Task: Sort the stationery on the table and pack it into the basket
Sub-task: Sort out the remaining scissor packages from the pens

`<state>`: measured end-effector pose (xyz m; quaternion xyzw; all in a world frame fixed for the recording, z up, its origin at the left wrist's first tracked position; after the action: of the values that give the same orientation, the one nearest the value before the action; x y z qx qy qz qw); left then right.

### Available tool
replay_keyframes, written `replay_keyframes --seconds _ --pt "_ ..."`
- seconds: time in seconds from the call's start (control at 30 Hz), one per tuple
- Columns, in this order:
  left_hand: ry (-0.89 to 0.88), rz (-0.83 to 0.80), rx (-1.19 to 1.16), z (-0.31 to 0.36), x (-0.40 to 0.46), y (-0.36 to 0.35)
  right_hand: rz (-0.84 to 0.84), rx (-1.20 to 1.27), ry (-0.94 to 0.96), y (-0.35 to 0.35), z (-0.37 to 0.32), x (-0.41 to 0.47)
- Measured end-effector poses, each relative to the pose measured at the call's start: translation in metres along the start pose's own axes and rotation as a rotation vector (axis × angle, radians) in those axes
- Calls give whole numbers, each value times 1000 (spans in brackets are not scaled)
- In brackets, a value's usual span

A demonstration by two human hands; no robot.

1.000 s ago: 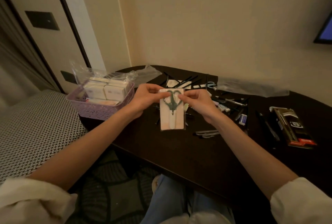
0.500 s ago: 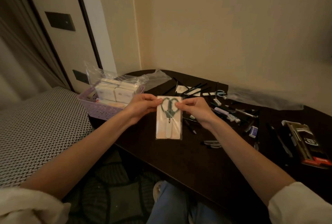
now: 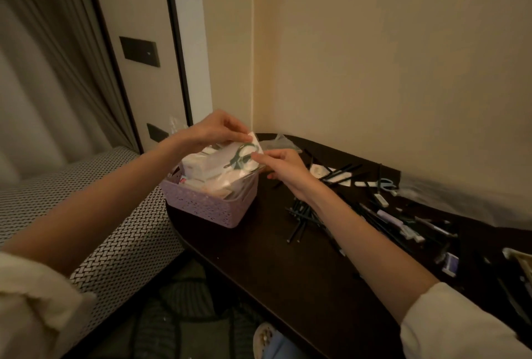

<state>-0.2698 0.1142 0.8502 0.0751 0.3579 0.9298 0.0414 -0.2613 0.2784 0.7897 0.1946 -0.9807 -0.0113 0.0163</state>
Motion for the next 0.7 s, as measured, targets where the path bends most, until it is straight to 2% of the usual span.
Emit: replay_keyframes --seconds 0.13,0.33,0.57,0.7 --pt "-28 -73 137 -12 13 9 18 50 -63 -21 12 19" --pt "-5 -99 182 -52 22 3 44 206 -261 -52 33 36" --pt "34 -12 215 -87 17 8 76 483 -400 -83 44 43" --pt "-3 89 349 -96 4 21 65 529 -454 -95 46 42"
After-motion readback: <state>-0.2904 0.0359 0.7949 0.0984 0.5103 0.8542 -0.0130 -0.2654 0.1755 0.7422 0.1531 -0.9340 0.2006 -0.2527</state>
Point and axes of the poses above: each hand's wrist, its own x-axis towards the middle knuckle, its own y-axis out of the back of the hand, z = x × y, the point moved 5 cm from there along x, towards the middle knuckle, and after that the axes turned 9 degrees about x, right-handed, at the moved point
